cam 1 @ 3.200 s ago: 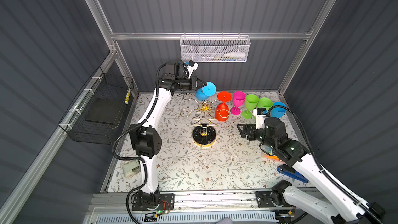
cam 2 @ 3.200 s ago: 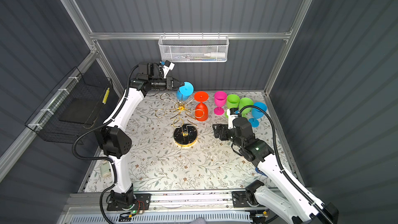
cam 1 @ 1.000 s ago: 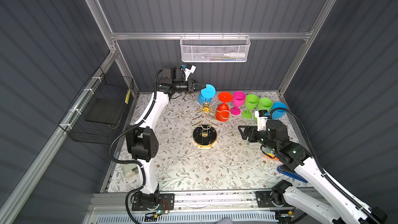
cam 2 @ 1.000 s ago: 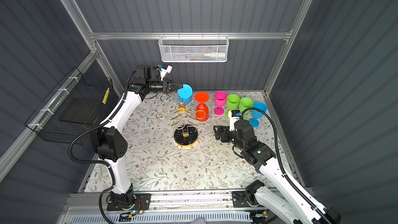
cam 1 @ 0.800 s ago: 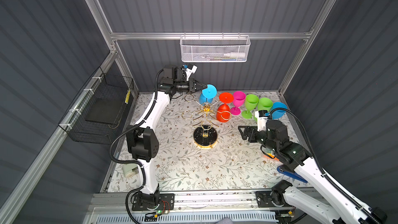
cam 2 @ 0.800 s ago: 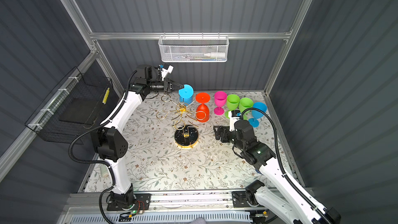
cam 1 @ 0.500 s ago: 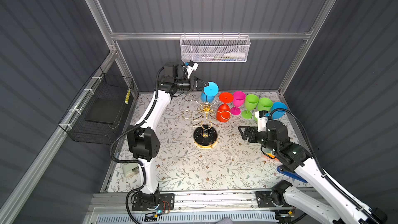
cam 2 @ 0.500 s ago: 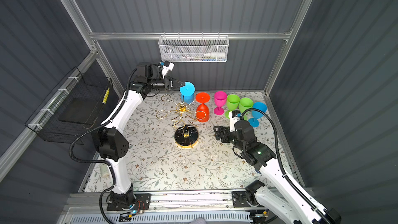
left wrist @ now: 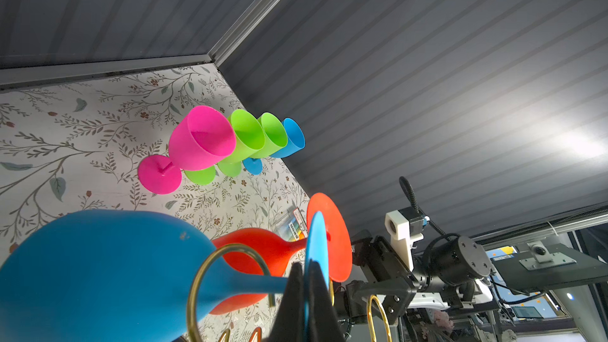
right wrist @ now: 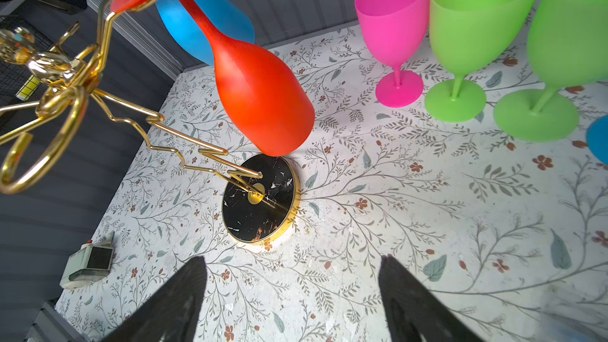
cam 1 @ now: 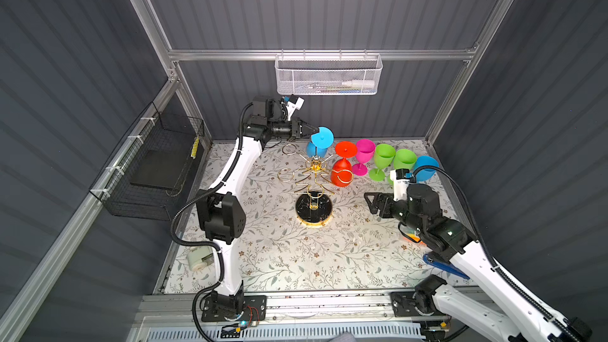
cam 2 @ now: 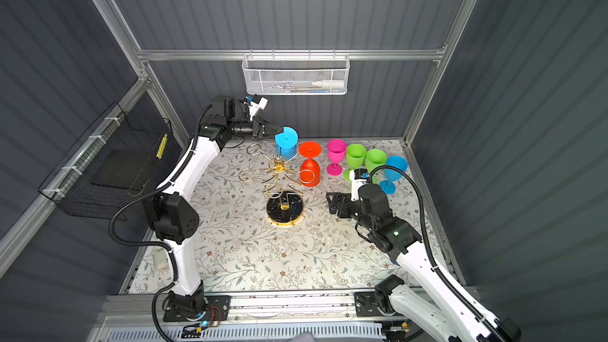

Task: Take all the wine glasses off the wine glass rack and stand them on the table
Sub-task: 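Pull the cyan glass off the rack and lift it with the left gripper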

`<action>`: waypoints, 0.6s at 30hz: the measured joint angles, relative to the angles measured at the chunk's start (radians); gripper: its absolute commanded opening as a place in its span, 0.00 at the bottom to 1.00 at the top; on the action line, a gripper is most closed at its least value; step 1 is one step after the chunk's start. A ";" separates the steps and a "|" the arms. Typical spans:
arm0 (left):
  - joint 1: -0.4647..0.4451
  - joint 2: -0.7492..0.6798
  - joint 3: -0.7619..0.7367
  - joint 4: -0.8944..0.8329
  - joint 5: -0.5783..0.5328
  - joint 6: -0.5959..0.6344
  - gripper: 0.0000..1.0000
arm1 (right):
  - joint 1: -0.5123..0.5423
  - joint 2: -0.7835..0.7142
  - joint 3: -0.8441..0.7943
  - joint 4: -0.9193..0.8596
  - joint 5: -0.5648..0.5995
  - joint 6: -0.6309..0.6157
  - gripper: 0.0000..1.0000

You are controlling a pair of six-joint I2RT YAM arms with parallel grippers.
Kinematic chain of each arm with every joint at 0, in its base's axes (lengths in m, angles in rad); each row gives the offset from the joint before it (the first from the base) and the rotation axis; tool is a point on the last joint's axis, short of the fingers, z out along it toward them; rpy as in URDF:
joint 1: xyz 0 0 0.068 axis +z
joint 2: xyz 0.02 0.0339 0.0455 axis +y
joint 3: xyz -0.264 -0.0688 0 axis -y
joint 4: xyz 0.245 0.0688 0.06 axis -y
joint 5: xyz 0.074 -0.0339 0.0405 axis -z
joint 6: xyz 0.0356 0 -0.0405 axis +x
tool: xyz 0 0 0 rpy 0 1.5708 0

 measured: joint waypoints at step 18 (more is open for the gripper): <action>0.001 0.000 0.034 -0.138 0.001 0.070 0.00 | 0.000 -0.001 -0.001 0.000 0.003 0.000 0.84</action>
